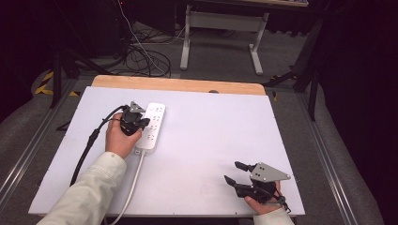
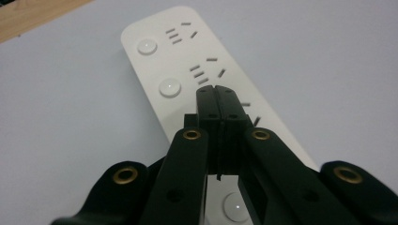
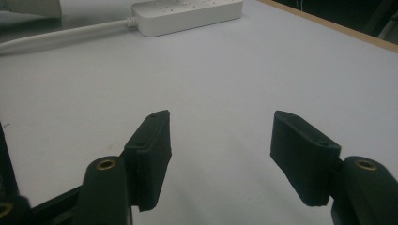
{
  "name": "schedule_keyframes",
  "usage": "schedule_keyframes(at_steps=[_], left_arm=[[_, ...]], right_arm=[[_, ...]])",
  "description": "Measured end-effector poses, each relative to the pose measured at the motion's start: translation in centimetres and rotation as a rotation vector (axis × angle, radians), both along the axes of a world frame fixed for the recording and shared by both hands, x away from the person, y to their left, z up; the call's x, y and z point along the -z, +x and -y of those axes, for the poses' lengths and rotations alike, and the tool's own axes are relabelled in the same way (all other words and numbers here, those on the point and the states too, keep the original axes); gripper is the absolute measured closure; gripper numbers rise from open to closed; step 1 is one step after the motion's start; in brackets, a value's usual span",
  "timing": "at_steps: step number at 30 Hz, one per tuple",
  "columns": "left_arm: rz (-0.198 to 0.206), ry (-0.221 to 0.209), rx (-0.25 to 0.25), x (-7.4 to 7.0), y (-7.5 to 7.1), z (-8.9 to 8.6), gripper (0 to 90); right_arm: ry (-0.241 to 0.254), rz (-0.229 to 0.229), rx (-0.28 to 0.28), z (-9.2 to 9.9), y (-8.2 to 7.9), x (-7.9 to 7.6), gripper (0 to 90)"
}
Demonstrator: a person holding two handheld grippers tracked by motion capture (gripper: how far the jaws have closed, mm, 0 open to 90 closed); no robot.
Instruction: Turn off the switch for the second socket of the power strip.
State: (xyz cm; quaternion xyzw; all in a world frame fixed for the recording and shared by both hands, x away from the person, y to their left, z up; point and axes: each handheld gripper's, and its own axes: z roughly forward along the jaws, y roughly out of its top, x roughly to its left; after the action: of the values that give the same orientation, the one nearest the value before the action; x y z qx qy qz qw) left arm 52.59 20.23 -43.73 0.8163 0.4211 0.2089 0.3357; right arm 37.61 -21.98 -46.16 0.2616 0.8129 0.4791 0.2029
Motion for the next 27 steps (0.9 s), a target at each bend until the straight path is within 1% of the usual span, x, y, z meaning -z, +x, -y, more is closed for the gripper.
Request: schedule_keyframes(at_steps=[1, 2, 3, 5, 6, 7, 8, 9, 10, 11, 13, 14, 16, 17, 20, 21, 23, 24, 25, 26, 27], left_arm=[[0.008, -0.008, 0.005, -0.3, -0.1, 0.0, 90.0], [0.016, -0.006, 0.009, -0.6, -0.3, 0.0, 90.0], [0.014, -0.017, 0.013, -0.9, -0.4, 0.0, 90.0], [0.027, -0.015, 0.014, -1.4, -0.7, -0.1, 90.0], [0.029, -0.024, 0.013, -1.6, -0.8, -0.2, 90.0], [0.020, -0.041, 0.013, -1.7, -0.9, -0.2, 89.9], [0.019, -0.045, 0.013, -1.9, -1.0, -0.3, 89.3], [0.013, -0.060, 0.013, -2.1, -1.1, -0.3, 83.1], [0.015, -0.064, 0.010, -2.5, -1.4, -0.3, 82.3], [0.025, -0.058, 0.013, -2.8, -1.5, -0.4, 82.2], [0.049, -0.060, 0.024, -3.4, -1.9, -0.4, 82.9], [0.053, -0.073, 0.027, -3.7, -2.0, -0.4, 82.9], [0.070, -0.071, 0.039, -4.2, -2.3, -0.4, 82.9], [0.066, -0.077, 0.045, -4.2, -2.4, -0.4, 82.8], [0.069, -0.076, 0.050, -4.4, -2.7, -0.4, 81.3], [0.079, -0.065, 0.049, -4.5, -2.7, -0.5, 79.8], [0.087, -0.078, 0.049, -4.7, -2.9, -0.6, 74.1], [0.088, -0.094, 0.054, -4.8, -3.1, -0.6, 70.3], [0.081, -0.101, 0.054, -4.9, -3.2, -0.7, 65.5], [0.088, -0.097, 0.055, -5.1, -3.4, -0.7, 62.1], [0.104, -0.108, 0.066, -5.2, -3.7, -0.7, 60.9]], right_arm=[[-0.003, 0.000, -0.002, 0.0, 0.1, 0.1, 38.6], [-0.003, 0.000, -0.002, 0.0, 0.1, 0.1, 38.6], [-0.001, -0.001, -0.002, -0.1, 0.1, 0.1, 38.6], [-0.001, 0.001, -0.002, -0.1, 0.0, 0.0, 38.6], [-0.002, 0.001, -0.002, 0.0, 0.0, 0.0, 38.6], [-0.001, -0.002, 0.001, 0.0, 0.0, 0.0, 38.6], [0.000, -0.002, 0.000, 0.0, 0.0, 0.0, 38.6], [0.002, -0.002, 0.000, 0.0, 0.0, 0.0, 38.6], [0.001, -0.001, 0.000, -0.1, 0.0, 0.0, 38.6], [-0.001, -0.001, -0.001, -0.1, 0.0, 0.0, 38.6], [0.000, -0.002, -0.002, -0.1, 0.1, 0.1, 38.6], [0.001, -0.002, 0.000, -0.1, 0.1, 0.1, 38.6], [0.000, -0.002, 0.001, -0.1, 0.1, 0.1, 38.6], [0.000, -0.001, 0.002, -0.1, 0.1, 0.1, 38.6], [-0.001, -0.002, 0.001, -0.1, 0.1, 0.1, 38.6], [-0.001, -0.001, 0.002, -0.1, 0.1, 0.1, 38.6], [-0.002, -0.001, 0.001, -0.1, 0.1, 0.1, 38.5], [-0.001, -0.001, 0.002, -0.1, 0.1, 0.1, 38.6], [-0.003, -0.001, 0.002, -0.1, 0.1, 0.1, 38.6], [-0.003, -0.001, 0.003, 0.0, 0.1, 0.1, 38.6], [-0.003, -0.001, 0.003, 0.0, 0.1, 0.1, 38.5]])
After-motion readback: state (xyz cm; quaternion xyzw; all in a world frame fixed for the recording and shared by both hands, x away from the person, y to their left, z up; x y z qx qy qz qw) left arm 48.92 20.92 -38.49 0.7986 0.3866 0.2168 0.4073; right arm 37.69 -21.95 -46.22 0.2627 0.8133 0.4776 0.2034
